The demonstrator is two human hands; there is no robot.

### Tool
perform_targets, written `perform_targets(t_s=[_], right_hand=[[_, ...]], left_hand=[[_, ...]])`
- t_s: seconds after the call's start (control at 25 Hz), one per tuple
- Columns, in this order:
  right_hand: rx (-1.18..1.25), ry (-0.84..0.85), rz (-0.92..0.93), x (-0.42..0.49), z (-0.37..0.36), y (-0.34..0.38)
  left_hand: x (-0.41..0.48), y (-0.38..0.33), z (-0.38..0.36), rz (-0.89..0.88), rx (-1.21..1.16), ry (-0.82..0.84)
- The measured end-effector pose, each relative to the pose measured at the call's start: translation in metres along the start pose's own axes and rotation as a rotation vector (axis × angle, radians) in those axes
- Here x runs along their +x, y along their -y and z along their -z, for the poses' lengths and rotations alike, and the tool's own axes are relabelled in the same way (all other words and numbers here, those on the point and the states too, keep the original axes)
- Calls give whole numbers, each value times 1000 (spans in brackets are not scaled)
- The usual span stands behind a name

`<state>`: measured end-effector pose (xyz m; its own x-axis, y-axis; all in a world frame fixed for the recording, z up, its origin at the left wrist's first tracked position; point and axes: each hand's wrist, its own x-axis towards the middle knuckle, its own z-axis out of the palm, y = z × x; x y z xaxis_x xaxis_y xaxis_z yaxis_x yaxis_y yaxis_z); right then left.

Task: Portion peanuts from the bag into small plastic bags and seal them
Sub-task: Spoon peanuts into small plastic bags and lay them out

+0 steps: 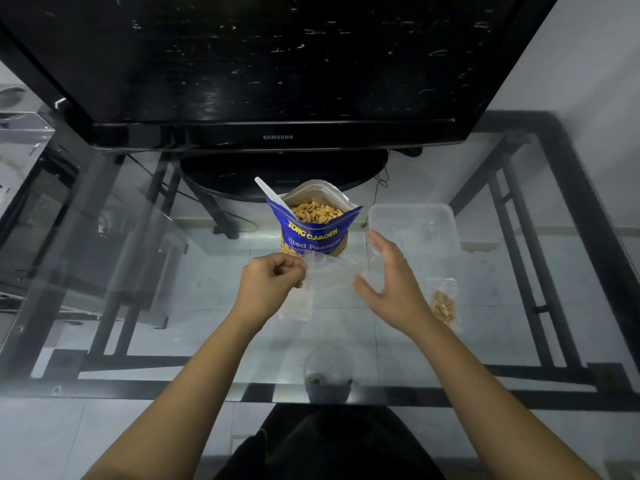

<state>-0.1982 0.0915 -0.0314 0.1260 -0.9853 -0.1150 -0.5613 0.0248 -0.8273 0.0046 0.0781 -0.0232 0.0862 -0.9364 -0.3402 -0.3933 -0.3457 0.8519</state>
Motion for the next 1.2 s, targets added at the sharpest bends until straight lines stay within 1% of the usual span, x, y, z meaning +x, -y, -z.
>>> perform_targets(t_s=[0.08, 0.12, 0.16, 0.2, 0.32, 0.52, 0.56, 0.6, 0.68, 0.72, 0.76, 0.84, 0.96, 1.04, 1.12, 1.16, 1.2], right_hand=[[-248, 27, 199, 2, -3, 13], [-326, 59, 242, 4, -5, 19], [-356, 83, 241, 6, -8, 23], [-357, 83, 230, 9, -9, 26], [-338, -1, 272, 17, -13, 26], [-178, -55, 253, 20, -17, 26], [-158, -68, 251, 20, -17, 26], [-136, -79, 236, 22, -16, 25], [-96, -110, 198, 26, -11, 23], [-83, -130, 184, 29, -8, 22], [-74, -146, 171, 33, -6, 22], [-58, -166, 152, 41, -2, 23], [-26, -194, 131, 55, 2, 26], [-26, -188, 110, 63, 4, 25], [-20, -149, 86, 66, 4, 23], [-12, -138, 78, 66, 3, 22], [10, -135, 67, 66, 3, 21]], left_hand=[[-1, -5, 1, -15, -39, 14], [-1, -8, 2, -28, -60, 23], [-1, -9, 2, -36, -77, 32], [-1, -11, 2, -39, -91, 42], [0, -15, 1, -27, -133, 56], [4, -17, 5, -21, -180, 146], [6, -16, 6, -45, -187, 112], [9, -17, 6, -69, -213, 14], [27, -19, 13, -50, -307, -281], [41, -23, 19, -18, -345, -376], [54, -28, 25, 6, -338, -404], [74, -40, 35, -21, -189, -354], [81, -58, 37, -168, 59, -288], [77, -64, 34, -228, 198, -246], [72, -63, 32, -226, 239, -159], [69, -62, 32, -227, 227, -150], [68, -62, 34, -239, 208, -191]])
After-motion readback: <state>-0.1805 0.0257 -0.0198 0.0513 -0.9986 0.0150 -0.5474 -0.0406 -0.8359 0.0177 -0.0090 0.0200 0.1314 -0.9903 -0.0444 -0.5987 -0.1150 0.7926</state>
